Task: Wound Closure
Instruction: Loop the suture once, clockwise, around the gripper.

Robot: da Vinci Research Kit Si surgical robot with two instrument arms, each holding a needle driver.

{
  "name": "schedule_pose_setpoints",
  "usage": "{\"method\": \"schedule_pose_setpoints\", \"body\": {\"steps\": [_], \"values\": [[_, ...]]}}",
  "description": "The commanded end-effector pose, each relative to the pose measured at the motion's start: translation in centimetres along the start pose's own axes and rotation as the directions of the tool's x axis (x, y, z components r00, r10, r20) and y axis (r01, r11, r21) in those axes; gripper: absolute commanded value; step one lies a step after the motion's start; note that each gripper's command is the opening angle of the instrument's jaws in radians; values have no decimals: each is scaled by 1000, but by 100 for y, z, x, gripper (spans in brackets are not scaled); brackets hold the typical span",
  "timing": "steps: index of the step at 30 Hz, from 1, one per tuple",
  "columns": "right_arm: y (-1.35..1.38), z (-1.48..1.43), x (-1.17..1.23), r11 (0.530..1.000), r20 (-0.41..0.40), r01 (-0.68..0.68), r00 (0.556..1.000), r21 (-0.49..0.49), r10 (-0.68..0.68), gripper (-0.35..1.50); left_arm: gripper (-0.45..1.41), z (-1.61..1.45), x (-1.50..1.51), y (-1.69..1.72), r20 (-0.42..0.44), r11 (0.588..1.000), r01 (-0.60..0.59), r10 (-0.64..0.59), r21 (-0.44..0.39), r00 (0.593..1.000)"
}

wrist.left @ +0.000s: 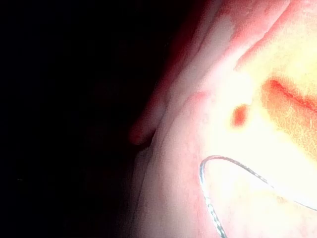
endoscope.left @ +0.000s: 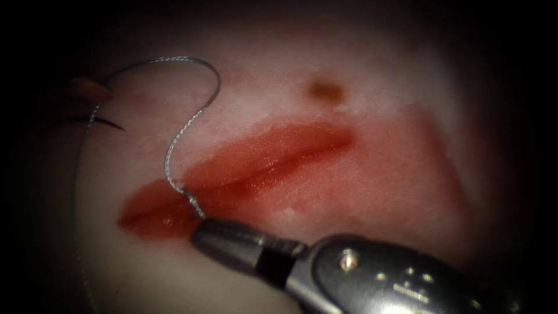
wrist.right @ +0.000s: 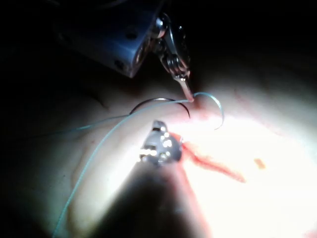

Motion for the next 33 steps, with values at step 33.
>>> {"method": "schedule_pose_setpoints", "body": {"steps": [33], "values": [[56, 3, -3, 944, -226, -284, 943, -170, 244, -35, -45, -22, -8, -15, -37, 835, 28, -9, 550, 999]]}}
